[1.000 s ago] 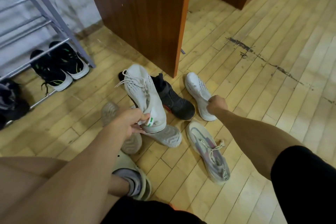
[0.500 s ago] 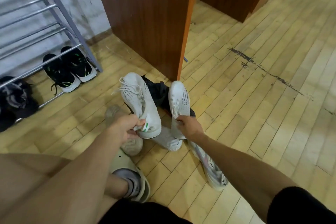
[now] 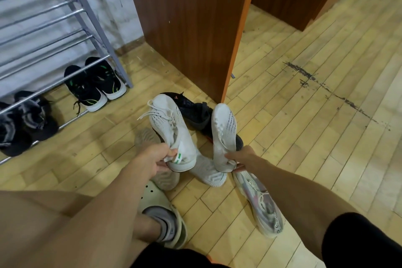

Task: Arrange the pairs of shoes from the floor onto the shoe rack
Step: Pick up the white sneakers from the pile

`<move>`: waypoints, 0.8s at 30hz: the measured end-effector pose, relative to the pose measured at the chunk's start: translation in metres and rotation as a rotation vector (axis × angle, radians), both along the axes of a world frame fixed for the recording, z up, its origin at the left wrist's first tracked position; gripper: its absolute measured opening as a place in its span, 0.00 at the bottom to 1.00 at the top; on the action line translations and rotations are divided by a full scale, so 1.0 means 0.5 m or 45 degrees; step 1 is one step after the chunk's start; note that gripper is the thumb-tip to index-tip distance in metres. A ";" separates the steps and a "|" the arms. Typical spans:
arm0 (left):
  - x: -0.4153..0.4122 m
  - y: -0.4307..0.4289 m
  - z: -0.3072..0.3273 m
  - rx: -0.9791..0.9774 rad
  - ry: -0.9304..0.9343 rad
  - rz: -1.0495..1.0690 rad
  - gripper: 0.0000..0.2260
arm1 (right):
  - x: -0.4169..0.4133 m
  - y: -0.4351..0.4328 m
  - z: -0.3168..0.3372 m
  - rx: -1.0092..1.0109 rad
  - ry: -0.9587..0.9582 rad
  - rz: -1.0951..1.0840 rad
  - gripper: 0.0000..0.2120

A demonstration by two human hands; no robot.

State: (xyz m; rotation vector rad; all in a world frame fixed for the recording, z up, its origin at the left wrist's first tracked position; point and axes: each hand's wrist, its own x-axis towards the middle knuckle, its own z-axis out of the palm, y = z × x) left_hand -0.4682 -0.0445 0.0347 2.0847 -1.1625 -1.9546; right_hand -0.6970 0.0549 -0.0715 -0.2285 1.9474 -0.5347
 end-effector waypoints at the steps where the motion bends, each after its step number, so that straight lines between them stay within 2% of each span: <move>1: -0.005 -0.001 0.001 0.003 0.002 -0.005 0.13 | -0.004 0.001 0.002 0.009 0.010 -0.011 0.17; 7: -0.037 -0.008 0.017 -0.006 0.052 0.045 0.16 | -0.019 -0.001 0.041 -0.031 0.137 -0.012 0.17; 10: -0.042 -0.012 0.020 -0.056 0.106 0.187 0.10 | -0.023 0.007 0.076 -0.108 0.167 -0.028 0.17; 15: 0.001 -0.046 0.057 -0.253 0.110 0.332 0.03 | -0.014 -0.001 0.140 -0.342 0.150 -0.003 0.20; 18: 0.023 -0.053 0.088 -0.265 0.178 0.384 0.03 | 0.010 -0.041 0.177 -0.390 0.117 0.078 0.21; 22: 0.057 -0.055 0.138 -0.301 0.147 0.606 0.05 | 0.060 -0.127 0.218 -0.500 0.037 0.145 0.27; 24: 0.084 -0.075 0.167 -0.310 0.125 0.590 0.04 | 0.099 -0.187 0.242 -0.562 -0.022 0.189 0.23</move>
